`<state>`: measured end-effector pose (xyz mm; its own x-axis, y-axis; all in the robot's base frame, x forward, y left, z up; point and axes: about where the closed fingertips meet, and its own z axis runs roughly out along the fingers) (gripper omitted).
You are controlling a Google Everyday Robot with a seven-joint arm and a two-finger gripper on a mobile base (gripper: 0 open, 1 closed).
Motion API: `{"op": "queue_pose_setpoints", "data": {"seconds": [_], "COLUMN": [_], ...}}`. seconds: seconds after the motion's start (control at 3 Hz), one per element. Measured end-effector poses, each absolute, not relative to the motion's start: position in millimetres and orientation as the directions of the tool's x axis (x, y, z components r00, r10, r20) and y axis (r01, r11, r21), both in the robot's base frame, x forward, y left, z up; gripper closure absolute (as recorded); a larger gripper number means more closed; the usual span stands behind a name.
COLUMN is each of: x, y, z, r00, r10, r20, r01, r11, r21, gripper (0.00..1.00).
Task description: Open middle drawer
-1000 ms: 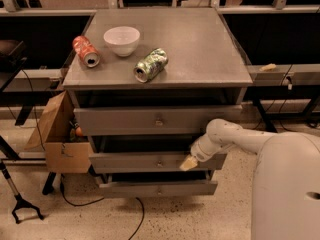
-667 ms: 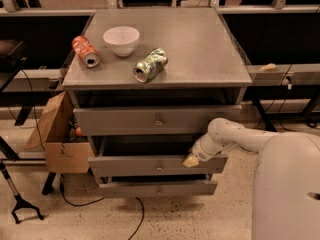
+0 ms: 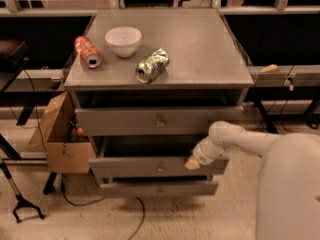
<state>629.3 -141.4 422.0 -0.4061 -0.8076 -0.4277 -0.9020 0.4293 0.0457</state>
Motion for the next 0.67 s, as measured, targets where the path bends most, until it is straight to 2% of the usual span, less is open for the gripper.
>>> {"op": "queue_pose_setpoints", "data": {"seconds": [0.67], "x": [621.9], "y": [-146.4], "z": [425.8], "r00": [-0.394], "r10": [-0.816], "r20": [-0.422], "r01": [-0.907], "r11": [0.419], "r21": [0.037], "gripper": [0.42]}}
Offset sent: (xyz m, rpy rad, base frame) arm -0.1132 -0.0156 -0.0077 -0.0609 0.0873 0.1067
